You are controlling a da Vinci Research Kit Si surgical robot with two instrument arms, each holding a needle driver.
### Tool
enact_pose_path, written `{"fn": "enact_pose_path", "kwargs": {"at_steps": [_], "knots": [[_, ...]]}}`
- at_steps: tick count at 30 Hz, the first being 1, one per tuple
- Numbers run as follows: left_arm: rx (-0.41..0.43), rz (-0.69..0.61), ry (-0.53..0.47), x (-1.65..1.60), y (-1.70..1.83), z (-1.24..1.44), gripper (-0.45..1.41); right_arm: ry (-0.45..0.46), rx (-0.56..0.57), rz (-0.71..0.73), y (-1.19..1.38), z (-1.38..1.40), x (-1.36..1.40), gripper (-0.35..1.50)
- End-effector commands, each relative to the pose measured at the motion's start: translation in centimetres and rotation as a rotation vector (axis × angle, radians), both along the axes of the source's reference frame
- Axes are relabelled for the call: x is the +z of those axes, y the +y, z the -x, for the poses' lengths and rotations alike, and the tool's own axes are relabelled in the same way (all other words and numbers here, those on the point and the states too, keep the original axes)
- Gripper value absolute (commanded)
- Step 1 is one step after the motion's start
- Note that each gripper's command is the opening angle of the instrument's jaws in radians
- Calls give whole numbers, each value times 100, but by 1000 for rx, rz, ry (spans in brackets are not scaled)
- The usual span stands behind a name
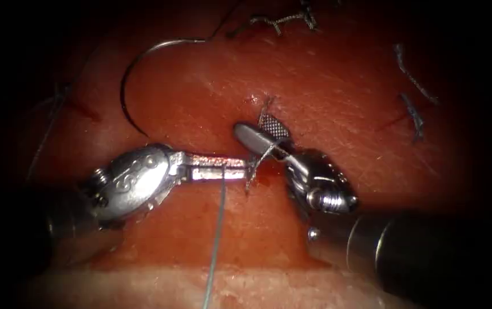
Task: Wound Closure
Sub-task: Grab the short suture end with the right hand.
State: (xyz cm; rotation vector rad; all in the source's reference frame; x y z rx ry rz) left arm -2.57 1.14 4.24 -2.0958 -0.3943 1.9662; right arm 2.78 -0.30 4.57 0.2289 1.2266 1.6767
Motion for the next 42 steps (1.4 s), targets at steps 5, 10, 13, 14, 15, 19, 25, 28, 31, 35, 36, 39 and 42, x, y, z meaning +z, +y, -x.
{"fn": "enact_pose_path", "kwargs": {"at_steps": [5,10,13,14,15,19,25,28,31,35,36,39,42], "knots": [[2,0,-2,5,2,5,-45,4,8,4,6,-7,8,115],[3,0,-3,5,2,4,-45,31,-10,10,6,-9,5,41],[5,-1,-1,4,2,3,-45,57,-34,25,5,-9,3,-35],[6,-1,-1,4,2,3,-45,73,-52,35,4,-9,2,-35],[6,-1,-2,4,2,2,-45,76,-53,36,3,-9,2,-35],[7,-2,-2,3,3,2,-45,102,-89,45,2,-10,0,-35],[8,-4,-4,2,4,1,-45,152,-175,49,0,-11,-4,-35],[9,-5,-5,1,5,0,-45,163,-195,56,-1,-12,-5,-35],[12,-7,-7,-1,7,-2,-45,148,-247,106,-1,-12,-6,-35],[8,-9,-6,-1,10,-6,-45,151,-266,123,1,-13,-6,-35],[6,-9,-5,-1,10,-7,-45,157,-273,125,1,-13,-6,-35],[0,-11,-2,-1,12,-10,-45,165,-286,129,1,-13,-8,-35],[-1,-11,-2,0,13,-12,-45,180,-302,136,2,-13,-13,-35]]}}
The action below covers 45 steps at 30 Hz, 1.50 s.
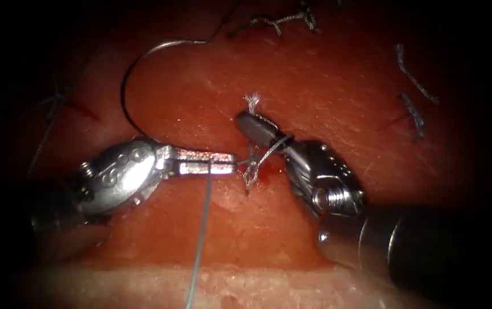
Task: Wound Closure
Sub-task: Grab the short suture end with the right hand, then pull the right tool down and the left gripper up.
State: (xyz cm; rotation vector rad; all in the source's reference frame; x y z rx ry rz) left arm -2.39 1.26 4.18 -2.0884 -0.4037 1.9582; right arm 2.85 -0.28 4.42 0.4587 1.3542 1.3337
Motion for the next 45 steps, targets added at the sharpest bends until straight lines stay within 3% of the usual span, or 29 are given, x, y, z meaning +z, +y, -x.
{"fn": "enact_pose_path", "kwargs": {"at_steps": [1,13,29,38,45], "knots": [[1,1,-2,7,2,5,-45,12,-8,8,0,-7,1,-35],[-22,-3,24,18,20,-18,-45,35,-22,40,-1,-4,-21,-35],[-62,-13,81,49,93,-47,-45,37,-42,50,-21,-6,-38,-35],[-89,-13,124,80,157,-32,-45,16,-78,45,-38,-3,-43,-35],[-105,-10,134,91,172,-23,-45,-6,-108,50,-46,11,-46,-35]]}}
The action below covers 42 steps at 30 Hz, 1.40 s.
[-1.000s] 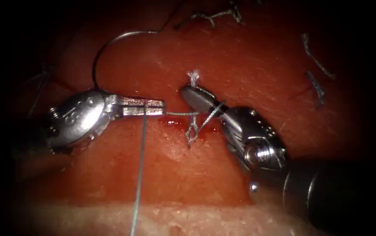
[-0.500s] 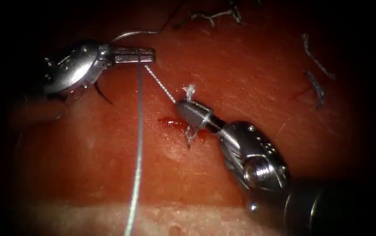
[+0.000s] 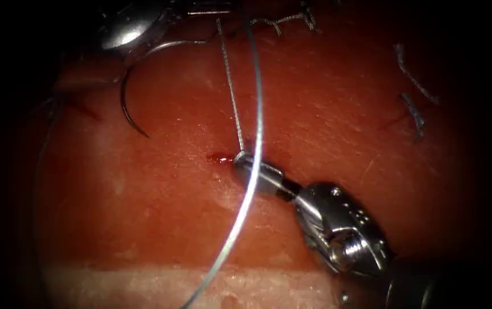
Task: Wound Closure
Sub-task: Pull the right tool down and the left gripper up.
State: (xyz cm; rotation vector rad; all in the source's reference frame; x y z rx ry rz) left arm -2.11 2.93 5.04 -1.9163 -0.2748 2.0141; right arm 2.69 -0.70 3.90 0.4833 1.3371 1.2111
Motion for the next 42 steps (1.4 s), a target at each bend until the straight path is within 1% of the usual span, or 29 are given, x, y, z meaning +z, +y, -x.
{"fn": "enact_pose_path", "kwargs": {"at_steps": [1,4,6,7,8,9,10,11,12,13,14,15,16,19,21,24,27,29,33,34,36,38,42], "knots": [[-1,3,0,5,5,5,-45,1,-3,-2,-4,-5,6,-35],[-5,3,2,7,8,7,-45,8,-30,-2,-8,-6,8,-35],[-9,3,5,9,13,10,-45,28,-87,-5,-11,-8,11,-35],[-9,3,5,9,13,10,-45,28,-87,-5,-11,-8,11,-35],[-12,3,7,11,17,12,-45,38,-126,-9,-10,-8,13,-35],[-12,3,7,11,17,12,-45,38,-126,-9,-10,-8,13,-35],[-14,3,8,12,19,13,-45,54,-160,-16,-10,-9,15,-35],[-16,3,9,13,21,14,-45,107,-188,-60,-9,-12,18,-35],[-16,3,9,14,23,17,-45,160,-205,-161,-9,-13,20,-35],[-17,3,9,15,24,18,-45,203,-197,-270,-8,-16,22,-35],[-17,3,9,15,24,18,-45,203,-197,-270,-8,-16,22,-35],[-18,3,10,15,24,18,-45,220,-182,-331,-7,-16,23,-35],[-16,3,9,15,25,19,-45,226,-218,-336,-5,-18,24,-35],[-16,3,9,15,25,19,-45,231,-221,-354,-2,-18,26,-35],[-16,3,9,15,25,19,-45,253,-235,-438,1,-17,27,-35],[-16,3,9,15,26,19,-45,271,-255,-506,4,-14,29,-35],[-17,1,9,14,28,18,-45,281,-259,-592,4,-15,25,-35],[-17,1,9,14,29,18,-45,285,-258,-617,4,-15,23,-35],[-17,1,8,15,33,17,-45,304,-238,-874,3,-20,11,-35],[-15,1,7,16,34,16,-45,285,-263,-858,0,-23,7,-35],[-18,-5,8,16,35,16,-45,282,-273,-854,-2,-25,5,-35],[-26,0,13,16,37,15,-45,301,-285,-852,-5,-29,-1,-35],[-47,9,26,15,45,12,-45,309,-294,-855,-8,-36,-11,-35]]}}
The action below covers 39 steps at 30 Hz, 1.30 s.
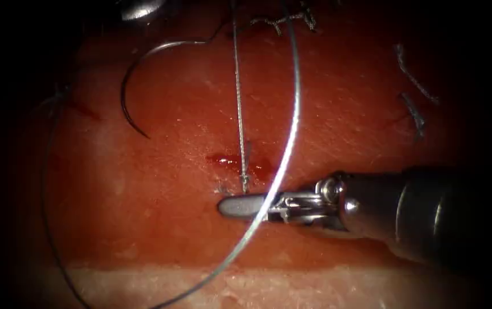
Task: Wound Closure
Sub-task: Pull the right tool down and the left gripper up, then use the right tool to cut the long suture end.
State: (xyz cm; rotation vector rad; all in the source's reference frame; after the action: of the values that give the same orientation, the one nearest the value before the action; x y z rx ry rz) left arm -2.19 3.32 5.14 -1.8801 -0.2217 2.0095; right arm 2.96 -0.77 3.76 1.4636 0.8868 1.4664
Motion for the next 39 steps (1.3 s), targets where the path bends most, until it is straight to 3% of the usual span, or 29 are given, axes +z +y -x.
{"fn": "enact_pose_path", "kwargs": {"at_steps": [1,39], "knots": [[-5,6,2,5,7,4,-45,12,-5,2,-3,-10,0,-35],[-57,46,44,25,27,11,-45,-5,-86,45,-40,-1,6,-35]]}}
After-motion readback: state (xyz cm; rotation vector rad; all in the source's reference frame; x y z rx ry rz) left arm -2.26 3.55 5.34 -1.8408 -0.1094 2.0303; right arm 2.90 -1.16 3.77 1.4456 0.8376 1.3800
